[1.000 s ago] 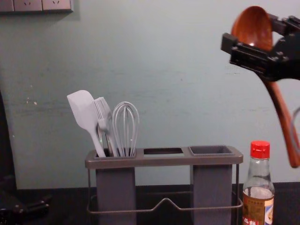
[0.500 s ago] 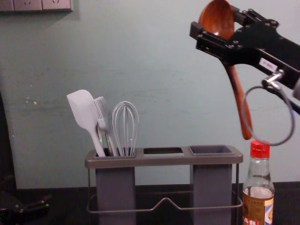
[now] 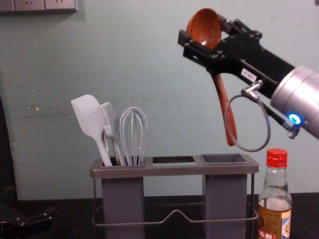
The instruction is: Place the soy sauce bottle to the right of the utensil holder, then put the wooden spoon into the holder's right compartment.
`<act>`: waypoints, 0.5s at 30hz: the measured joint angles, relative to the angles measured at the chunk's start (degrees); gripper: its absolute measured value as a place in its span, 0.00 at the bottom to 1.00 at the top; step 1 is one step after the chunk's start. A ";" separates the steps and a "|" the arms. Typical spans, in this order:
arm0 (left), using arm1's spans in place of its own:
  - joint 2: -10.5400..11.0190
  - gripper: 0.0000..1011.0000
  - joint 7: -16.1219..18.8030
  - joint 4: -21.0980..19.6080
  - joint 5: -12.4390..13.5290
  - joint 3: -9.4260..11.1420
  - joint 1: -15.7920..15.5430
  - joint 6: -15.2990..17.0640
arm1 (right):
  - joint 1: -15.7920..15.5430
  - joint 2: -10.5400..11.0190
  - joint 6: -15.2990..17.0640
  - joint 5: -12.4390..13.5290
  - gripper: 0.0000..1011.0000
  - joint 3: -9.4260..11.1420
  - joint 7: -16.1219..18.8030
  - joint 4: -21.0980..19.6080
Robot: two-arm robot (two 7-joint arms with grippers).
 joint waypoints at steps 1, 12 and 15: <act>0.00 0.99 0.00 0.00 0.00 0.00 0.00 0.00 | 0.49 -0.31 -0.24 -0.06 0.83 -0.14 0.14 0.94; 0.00 0.99 0.00 0.00 0.00 0.00 0.00 0.00 | 1.37 -1.81 -1.42 -1.08 0.83 -0.49 -0.25 5.47; 0.00 0.99 0.00 0.00 0.00 0.00 0.00 0.00 | 0.98 -1.99 -1.78 -1.40 0.83 -0.48 -0.54 6.17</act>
